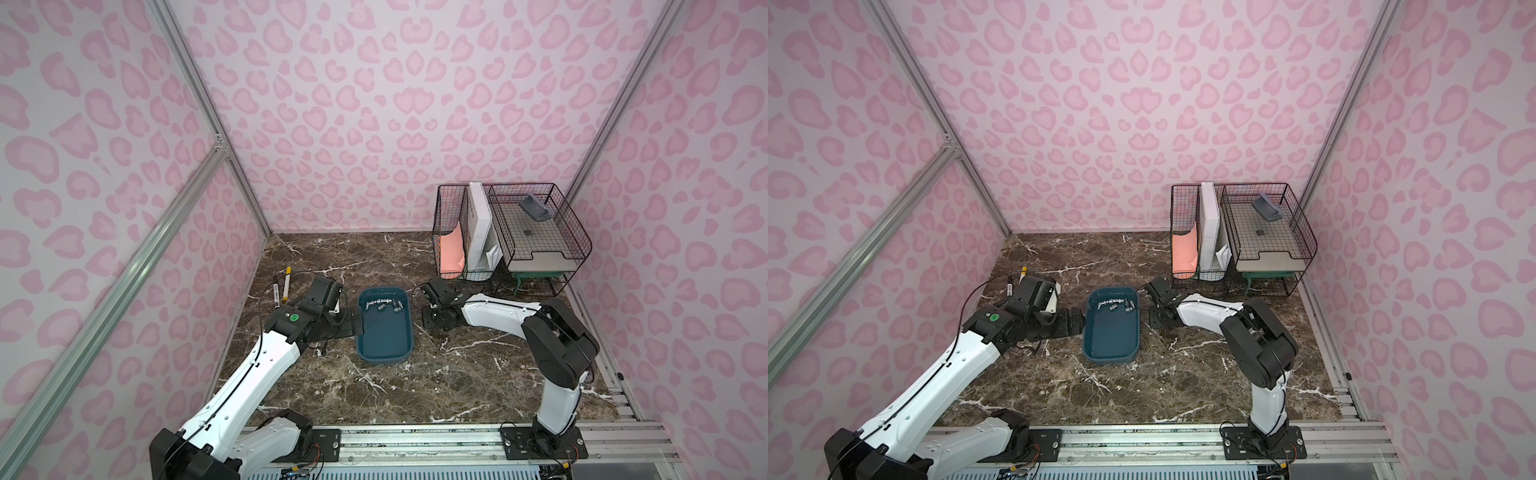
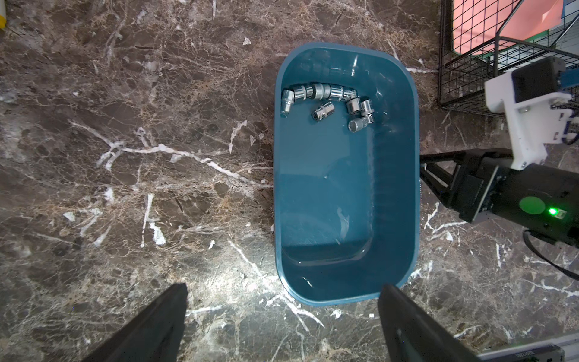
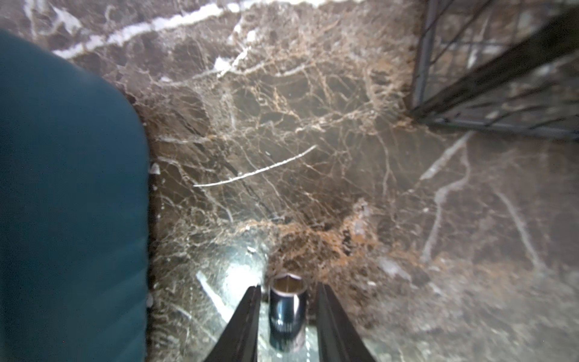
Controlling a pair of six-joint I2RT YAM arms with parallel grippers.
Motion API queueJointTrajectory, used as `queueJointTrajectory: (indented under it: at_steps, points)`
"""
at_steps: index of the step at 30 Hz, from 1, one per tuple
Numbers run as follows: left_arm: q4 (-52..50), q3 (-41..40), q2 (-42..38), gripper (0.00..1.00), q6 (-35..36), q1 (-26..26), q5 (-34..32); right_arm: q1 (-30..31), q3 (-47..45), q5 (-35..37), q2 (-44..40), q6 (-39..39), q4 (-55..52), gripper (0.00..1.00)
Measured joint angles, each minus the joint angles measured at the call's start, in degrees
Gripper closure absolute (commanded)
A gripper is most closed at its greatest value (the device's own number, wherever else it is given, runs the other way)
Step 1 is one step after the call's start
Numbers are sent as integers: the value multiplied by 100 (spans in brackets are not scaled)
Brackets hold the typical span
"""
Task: Take out the socket from the storage box
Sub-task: Place the socket head at the center of the board.
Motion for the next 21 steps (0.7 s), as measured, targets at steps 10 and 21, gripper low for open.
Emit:
queueJointTrajectory:
  at_steps: [10,21]
  points:
    - [44,503,520,7,197,-7,24,-2,-72,109,-789,-28,-125,61]
    - [1016,892,1974,26,817,-105,63,26,-892,319,-1862,-131,-79,60]
